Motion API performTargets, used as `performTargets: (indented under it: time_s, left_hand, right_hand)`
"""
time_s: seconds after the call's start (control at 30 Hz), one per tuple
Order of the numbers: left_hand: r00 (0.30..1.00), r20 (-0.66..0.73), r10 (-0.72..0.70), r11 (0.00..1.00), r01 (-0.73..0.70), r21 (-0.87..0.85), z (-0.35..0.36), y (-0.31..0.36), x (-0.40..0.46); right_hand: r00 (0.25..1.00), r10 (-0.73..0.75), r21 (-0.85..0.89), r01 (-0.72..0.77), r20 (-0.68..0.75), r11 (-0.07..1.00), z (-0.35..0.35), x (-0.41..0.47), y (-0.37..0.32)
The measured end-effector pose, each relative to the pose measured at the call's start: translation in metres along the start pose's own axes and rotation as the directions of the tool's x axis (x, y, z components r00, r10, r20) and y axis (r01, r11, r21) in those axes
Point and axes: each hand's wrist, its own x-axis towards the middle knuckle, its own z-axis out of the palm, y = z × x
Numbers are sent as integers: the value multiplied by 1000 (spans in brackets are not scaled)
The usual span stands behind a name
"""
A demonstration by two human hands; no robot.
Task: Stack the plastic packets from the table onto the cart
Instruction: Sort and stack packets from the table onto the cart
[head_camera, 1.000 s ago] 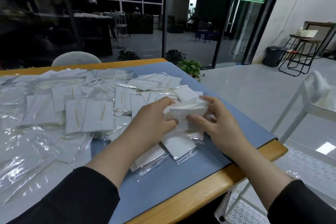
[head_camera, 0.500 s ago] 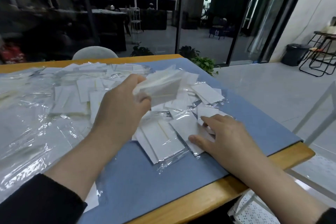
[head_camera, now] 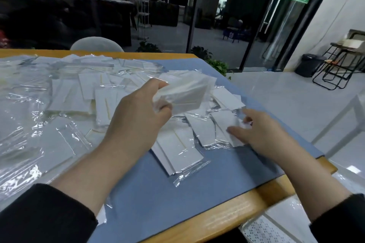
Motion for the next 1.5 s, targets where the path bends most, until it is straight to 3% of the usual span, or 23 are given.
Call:
performTargets:
  time_s: [0.07, 0.23, 0.63, 0.87, 1.1, 1.23, 1.33, 1.5]
  left_hand:
    - [1000, 10, -10, 1000, 10, -18, 1, 1, -1]
    - [1000, 22, -3, 999, 3, -38, 0, 4, -2]
    - [998, 50, -35, 998, 37, -49, 0, 0, -2]
    - [998, 51, -24, 998, 27, -58, 0, 1, -1]
    - [999, 45, -14, 998, 16, -62, 1, 2, -2]
    - [999, 40, -18, 998, 21, -65, 1, 2, -2]
    - [999, 33, -14, 998, 16, -65, 1, 2, -1]
    - [999, 23, -30, 996, 32, -85, 1, 2, -1]
  right_hand:
    - [998, 28, -113, -21, 61, 993, 0, 5, 1]
    - [996, -7, -201, 25, 90, 979, 6, 9, -9]
    - [966, 38, -280, 36, 255, 959, -24, 31, -28]
    - [971, 39, -190, 7, 235, 982, -25, 27, -37]
    - [993, -3, 186, -20, 121, 982, -18, 13, -24]
    - [991, -17, 283, -21, 131, 959, -25, 1, -10]
    - [987, -53, 287, 8, 149, 958, -37, -6, -1]
    - [989, -142, 122, 137, 41, 983, -61, -20, -5]
